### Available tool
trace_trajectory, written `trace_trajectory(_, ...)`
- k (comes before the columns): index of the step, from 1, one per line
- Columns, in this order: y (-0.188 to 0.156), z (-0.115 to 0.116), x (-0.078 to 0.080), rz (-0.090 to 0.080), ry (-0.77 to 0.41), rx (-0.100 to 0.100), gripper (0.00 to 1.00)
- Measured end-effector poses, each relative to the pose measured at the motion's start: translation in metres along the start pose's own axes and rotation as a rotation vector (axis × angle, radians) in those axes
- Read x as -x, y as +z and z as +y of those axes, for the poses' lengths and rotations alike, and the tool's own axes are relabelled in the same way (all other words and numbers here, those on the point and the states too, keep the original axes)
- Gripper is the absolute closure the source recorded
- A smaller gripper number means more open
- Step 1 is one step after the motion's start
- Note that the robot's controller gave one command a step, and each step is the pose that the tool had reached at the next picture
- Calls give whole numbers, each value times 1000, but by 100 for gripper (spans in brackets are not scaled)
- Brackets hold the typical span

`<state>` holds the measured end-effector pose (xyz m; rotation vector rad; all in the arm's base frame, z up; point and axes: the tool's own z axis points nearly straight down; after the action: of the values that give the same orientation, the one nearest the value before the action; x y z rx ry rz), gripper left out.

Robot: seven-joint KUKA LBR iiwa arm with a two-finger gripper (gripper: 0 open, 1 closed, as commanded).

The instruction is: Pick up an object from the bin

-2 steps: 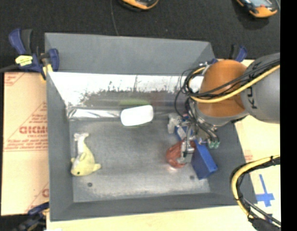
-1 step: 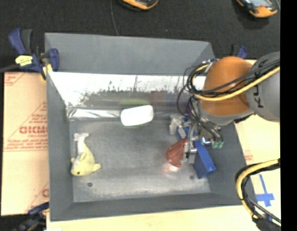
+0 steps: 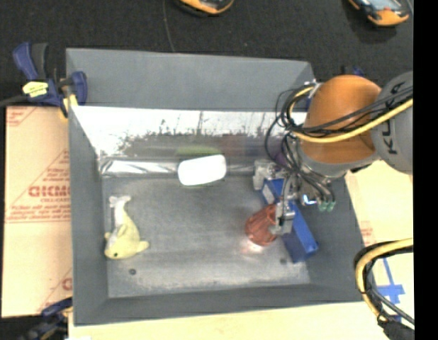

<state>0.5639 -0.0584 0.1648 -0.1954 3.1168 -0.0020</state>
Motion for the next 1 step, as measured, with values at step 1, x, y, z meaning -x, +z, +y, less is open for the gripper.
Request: trace_trajectory(1,35,-11,-7,19,-16,5,0)
